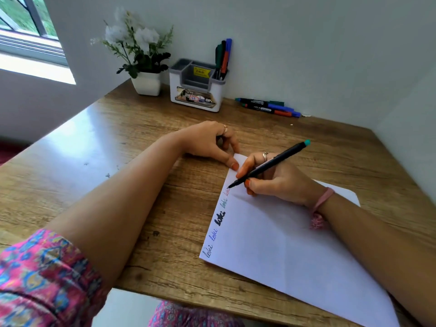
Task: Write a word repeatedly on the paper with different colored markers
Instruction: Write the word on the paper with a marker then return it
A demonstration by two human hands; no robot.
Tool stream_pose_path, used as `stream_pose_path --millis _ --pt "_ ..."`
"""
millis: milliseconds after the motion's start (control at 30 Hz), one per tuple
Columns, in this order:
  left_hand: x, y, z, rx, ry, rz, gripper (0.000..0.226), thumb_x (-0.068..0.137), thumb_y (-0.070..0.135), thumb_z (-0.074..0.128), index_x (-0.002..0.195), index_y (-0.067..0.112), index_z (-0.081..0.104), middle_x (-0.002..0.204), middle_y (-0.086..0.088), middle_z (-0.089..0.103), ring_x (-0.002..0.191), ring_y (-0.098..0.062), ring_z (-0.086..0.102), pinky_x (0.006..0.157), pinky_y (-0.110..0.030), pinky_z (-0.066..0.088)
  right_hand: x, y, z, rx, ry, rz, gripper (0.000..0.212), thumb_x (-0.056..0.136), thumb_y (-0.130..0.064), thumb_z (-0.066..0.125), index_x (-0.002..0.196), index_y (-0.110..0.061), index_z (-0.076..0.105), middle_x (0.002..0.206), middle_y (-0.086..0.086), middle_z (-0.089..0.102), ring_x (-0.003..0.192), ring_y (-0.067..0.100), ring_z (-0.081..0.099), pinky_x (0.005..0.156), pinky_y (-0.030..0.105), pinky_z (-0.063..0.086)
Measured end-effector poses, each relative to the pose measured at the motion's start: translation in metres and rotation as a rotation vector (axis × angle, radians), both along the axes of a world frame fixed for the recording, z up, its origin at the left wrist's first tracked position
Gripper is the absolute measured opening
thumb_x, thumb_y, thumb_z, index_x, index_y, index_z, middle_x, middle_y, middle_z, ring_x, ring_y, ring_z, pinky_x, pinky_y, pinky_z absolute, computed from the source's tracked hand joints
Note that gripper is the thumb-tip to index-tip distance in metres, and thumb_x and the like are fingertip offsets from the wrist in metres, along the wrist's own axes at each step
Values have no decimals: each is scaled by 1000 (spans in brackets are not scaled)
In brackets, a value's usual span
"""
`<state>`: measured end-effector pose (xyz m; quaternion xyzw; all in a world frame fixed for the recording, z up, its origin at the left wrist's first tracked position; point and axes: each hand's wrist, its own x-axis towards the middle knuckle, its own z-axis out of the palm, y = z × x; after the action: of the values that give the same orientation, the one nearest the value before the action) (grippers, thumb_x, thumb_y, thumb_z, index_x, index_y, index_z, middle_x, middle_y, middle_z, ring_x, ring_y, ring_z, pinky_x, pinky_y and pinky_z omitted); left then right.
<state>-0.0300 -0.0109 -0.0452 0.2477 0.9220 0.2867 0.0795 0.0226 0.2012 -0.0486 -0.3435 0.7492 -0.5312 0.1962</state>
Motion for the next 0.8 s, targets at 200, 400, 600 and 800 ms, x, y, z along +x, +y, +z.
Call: stream_pose_path --millis 200,400,600,800 --pt "2 4 3 -16 -75 2 38 62 46 80 92 29 63 82 7 60 74 -8 53 66 -23 41 1 -7 12 -27 -13 -21 15 74 1 54 80 -11 60 60 -3 63 52 7 56 53 20 49" --pt "0 4 1 -20 -73 1 31 64 43 80 83 34 58 82 7 58 73 -9 51 64 -23 39 -6 -18 3 -35 61 -47 10 73 1 52 75 -9 53 54 -7 60 45 5 51 46 19 43" --pt "-1 4 1 -9 -101 4 35 61 46 81 85 34 60 82 8 59 74 -8 52 67 -24 42 -7 -18 -4 -42 104 -72 11 71 4 50 73 -7 52 50 -13 57 43 2 48 44 15 41" --pt "-1 3 3 -14 -126 8 32 62 45 80 84 35 59 81 10 57 74 -6 51 67 -22 39 -9 -19 -5 -6 127 -82 12 71 -1 52 69 -13 54 48 -13 56 43 2 49 45 13 39"
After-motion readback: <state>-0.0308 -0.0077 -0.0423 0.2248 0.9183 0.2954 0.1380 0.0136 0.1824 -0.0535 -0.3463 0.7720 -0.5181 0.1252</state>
